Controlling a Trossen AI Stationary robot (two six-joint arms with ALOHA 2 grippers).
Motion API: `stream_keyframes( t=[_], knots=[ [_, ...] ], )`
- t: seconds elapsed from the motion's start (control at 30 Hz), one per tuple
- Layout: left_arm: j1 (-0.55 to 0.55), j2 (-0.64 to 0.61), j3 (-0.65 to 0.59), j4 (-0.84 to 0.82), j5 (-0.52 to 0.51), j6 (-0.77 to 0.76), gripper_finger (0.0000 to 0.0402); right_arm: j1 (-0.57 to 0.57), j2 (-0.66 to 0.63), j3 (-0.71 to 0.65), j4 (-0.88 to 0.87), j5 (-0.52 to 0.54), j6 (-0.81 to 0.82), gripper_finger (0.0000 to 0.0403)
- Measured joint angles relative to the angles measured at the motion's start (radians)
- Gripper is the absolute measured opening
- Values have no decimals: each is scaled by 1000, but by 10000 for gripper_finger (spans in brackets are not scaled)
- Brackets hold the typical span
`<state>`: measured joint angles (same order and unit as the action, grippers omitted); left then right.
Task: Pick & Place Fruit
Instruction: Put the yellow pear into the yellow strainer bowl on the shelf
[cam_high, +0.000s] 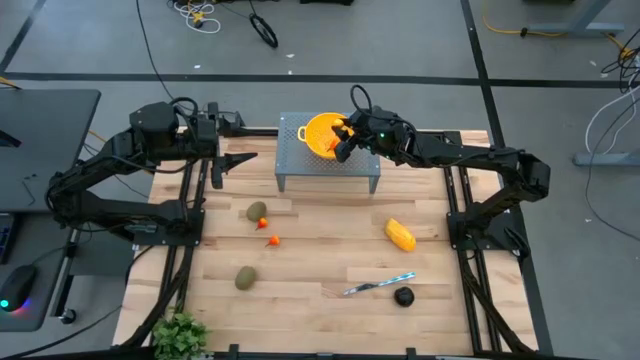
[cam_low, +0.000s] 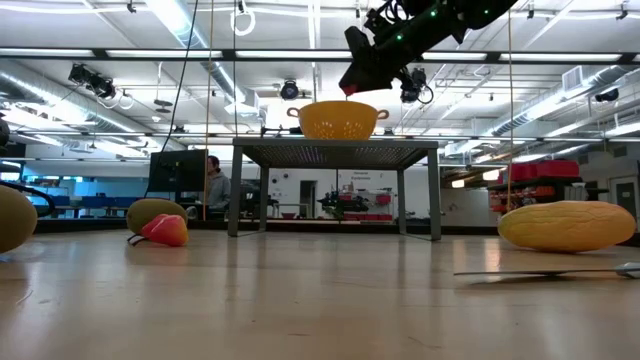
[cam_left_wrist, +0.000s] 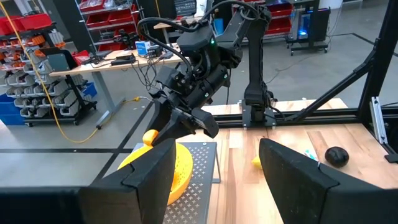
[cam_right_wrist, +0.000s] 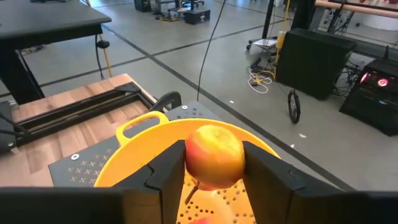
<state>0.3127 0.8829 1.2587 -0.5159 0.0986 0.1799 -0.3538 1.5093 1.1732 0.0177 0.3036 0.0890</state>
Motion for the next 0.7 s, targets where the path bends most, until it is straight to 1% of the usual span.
stream_keyframes(
  t=[0.23,0.7],
  knots=[
    [0,0,0,0,0,0,240,0,0,0,-13,-1,0,182],
    [0,0,0,0,0,-4,240,0,0,0,-16,-1,-7,185]
  ],
)
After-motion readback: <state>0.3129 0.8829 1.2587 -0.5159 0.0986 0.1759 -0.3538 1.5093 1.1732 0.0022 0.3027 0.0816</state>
